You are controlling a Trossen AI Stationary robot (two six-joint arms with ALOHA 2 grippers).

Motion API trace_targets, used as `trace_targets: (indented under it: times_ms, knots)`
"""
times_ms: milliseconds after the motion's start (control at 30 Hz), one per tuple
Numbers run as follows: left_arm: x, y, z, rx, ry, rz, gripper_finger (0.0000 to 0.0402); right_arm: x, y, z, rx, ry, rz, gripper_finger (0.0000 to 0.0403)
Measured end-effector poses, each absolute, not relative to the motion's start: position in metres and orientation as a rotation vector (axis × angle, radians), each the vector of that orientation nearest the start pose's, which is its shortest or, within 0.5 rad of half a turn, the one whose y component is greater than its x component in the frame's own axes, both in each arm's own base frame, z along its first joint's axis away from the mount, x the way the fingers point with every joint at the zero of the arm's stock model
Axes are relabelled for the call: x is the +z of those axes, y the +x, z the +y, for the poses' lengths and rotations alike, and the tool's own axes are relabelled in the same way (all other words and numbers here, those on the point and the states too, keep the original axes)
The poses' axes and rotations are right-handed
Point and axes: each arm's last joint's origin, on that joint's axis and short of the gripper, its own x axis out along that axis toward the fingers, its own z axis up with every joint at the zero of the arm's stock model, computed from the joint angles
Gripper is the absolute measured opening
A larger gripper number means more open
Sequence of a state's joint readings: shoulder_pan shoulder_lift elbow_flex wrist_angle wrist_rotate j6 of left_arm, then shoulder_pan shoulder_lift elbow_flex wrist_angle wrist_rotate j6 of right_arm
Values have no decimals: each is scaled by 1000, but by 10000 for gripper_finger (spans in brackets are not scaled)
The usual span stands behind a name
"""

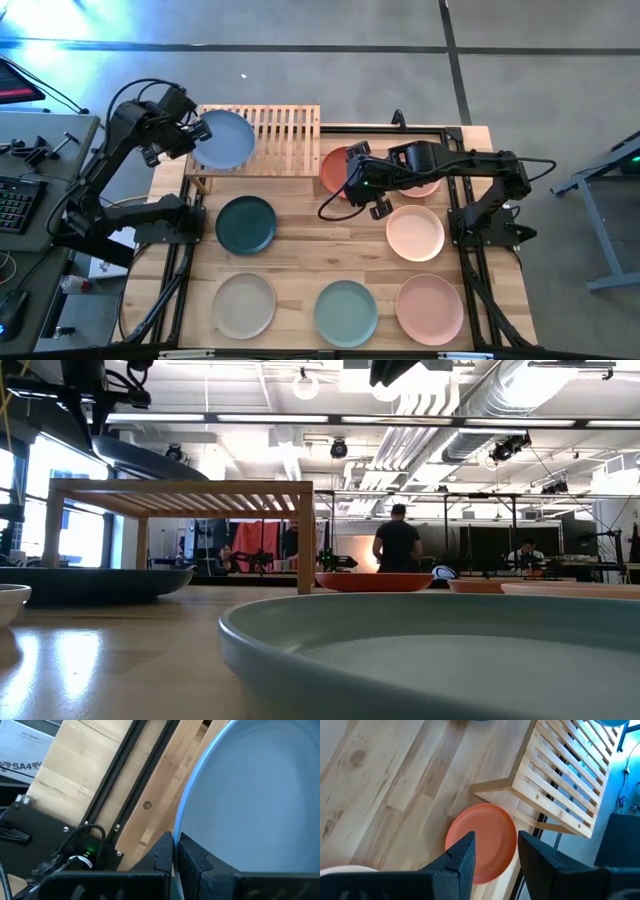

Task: Place and stack plates onto a shelf
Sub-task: Put the light blue plate on the shelf

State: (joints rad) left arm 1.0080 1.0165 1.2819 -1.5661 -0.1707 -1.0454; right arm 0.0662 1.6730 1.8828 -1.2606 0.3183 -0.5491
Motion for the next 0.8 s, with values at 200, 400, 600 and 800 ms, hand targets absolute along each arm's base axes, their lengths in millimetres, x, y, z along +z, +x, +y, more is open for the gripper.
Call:
trace_targets:
  times_ms: [200, 400, 600, 800]
  knots:
    - [354, 67, 117, 1638, -1318, 686, 5, 393, 321, 12, 62, -697, 1080, 124]
    - [350, 72, 125, 1655, -1315, 729, 5, 393, 321, 12, 61, -697, 1080, 124]
    - [346, 76, 131, 1656, -1288, 781, 5, 393, 321, 12, 61, -697, 1080, 124]
    - [344, 76, 136, 1664, -1268, 819, 6, 393, 321, 12, 61, -697, 1080, 124]
